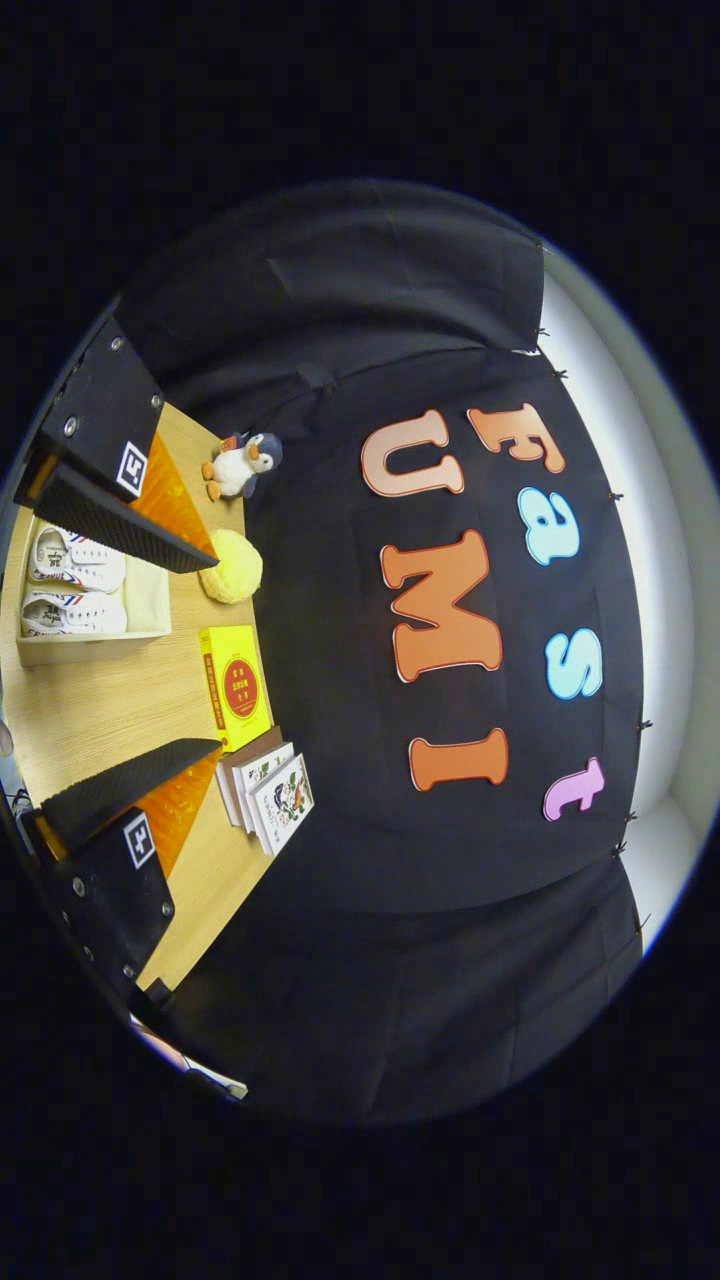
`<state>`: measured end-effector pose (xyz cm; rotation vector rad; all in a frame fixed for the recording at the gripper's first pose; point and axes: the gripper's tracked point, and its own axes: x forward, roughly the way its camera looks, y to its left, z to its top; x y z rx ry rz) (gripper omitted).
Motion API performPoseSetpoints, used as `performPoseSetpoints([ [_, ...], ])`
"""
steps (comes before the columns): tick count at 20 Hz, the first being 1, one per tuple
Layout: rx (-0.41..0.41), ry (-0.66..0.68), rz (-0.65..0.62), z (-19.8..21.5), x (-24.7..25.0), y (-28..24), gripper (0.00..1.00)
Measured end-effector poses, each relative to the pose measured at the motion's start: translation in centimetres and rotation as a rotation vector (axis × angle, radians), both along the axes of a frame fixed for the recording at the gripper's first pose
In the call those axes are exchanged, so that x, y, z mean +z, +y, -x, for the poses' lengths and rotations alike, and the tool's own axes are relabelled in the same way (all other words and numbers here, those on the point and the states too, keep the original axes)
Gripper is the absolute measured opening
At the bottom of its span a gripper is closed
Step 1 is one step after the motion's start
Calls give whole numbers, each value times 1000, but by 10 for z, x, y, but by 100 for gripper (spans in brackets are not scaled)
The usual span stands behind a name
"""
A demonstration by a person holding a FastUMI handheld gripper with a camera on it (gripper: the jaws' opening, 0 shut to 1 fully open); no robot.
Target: Open the storage box then place both shoes into the box .Put the left shoe in first, then the right shoe, with the right side of both shoes facing outward in a uniform manner.
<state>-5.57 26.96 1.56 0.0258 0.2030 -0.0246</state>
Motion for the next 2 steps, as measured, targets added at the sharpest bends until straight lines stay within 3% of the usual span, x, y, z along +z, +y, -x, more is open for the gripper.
performPoseSetpoints([
  [2,1,-4,3,1,0,-3,98],
])
